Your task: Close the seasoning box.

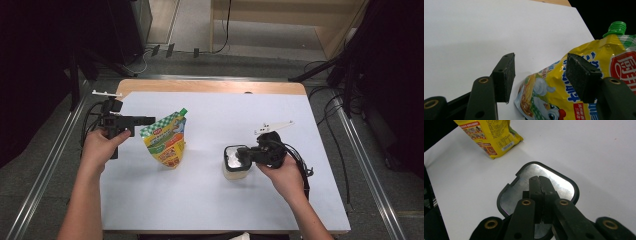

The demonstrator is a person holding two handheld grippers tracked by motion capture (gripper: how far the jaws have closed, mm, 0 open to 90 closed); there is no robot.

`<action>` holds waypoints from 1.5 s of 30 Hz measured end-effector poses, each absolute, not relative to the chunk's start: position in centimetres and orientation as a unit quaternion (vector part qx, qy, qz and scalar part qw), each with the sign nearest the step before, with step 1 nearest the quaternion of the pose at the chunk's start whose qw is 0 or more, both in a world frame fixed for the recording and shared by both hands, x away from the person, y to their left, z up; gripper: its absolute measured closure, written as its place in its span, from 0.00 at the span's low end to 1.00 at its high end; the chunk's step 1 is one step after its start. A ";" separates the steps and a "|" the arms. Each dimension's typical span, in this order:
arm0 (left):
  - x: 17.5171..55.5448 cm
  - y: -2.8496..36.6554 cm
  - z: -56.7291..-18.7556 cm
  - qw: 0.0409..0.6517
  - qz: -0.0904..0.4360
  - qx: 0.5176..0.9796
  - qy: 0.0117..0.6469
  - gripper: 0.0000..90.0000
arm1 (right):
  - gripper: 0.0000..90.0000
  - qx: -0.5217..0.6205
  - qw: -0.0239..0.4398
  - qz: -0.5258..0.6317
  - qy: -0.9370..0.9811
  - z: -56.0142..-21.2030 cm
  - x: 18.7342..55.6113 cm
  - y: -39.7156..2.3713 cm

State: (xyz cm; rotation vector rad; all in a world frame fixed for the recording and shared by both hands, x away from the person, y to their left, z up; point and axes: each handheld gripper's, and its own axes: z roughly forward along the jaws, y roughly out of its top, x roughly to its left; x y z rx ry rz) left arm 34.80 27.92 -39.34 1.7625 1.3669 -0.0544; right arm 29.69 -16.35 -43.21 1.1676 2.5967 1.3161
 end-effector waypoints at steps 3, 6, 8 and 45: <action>34.8 27.9 -39.4 0.439 -0.022 0.710 0.550 0.46 | 0.98 0.370 0.005 0.424 0.827 -43.1 29.7 -16.4; 34.8 27.8 -39.5 0.438 -0.024 0.710 0.551 0.46 | 0.92 0.367 0.013 0.426 0.827 -43.0 29.7 -16.6; 34.9 27.9 -39.6 0.437 -0.024 0.711 0.551 0.46 | 0.88 0.369 0.017 0.432 0.823 -42.8 29.7 -16.8; 35.2 27.8 -40.6 0.426 -0.029 0.713 0.556 0.46 | 0.47 0.462 0.094 0.444 0.762 -46.0 32.4 -26.2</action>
